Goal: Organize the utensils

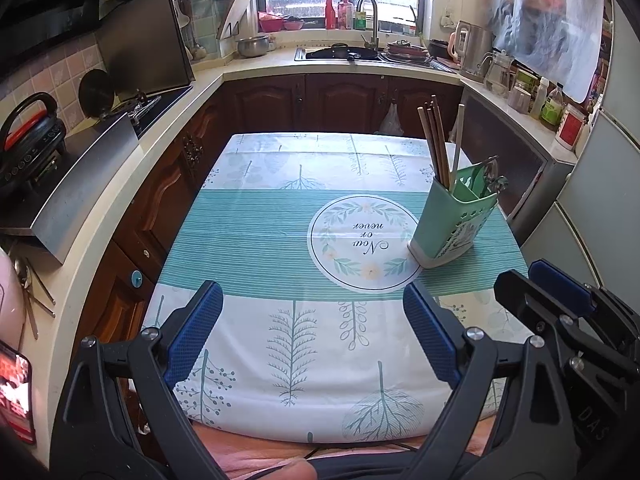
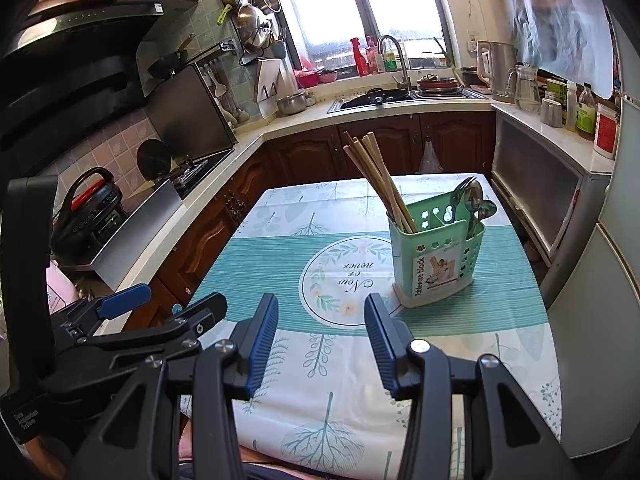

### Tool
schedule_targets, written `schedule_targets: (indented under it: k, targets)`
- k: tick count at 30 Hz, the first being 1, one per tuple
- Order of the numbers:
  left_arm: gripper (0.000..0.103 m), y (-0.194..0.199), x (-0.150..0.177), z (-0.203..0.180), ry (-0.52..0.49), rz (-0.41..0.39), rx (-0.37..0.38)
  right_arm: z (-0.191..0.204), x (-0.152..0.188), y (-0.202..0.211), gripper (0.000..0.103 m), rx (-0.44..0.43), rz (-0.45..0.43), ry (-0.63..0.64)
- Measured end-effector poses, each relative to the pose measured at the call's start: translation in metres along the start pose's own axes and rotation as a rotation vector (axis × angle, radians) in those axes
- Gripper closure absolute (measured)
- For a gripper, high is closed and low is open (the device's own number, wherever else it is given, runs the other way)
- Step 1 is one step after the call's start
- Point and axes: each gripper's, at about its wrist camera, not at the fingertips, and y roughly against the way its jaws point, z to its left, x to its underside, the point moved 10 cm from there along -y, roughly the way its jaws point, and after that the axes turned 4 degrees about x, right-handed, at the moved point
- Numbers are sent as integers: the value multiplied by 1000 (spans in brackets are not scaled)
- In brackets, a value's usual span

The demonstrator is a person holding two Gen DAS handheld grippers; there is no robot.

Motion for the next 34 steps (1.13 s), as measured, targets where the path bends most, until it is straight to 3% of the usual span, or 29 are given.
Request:
schedule_targets:
  k: [34]
  targets:
    - [13, -29, 10, 12, -5, 65, -9, 4, 10, -20, 58, -2, 58, -24]
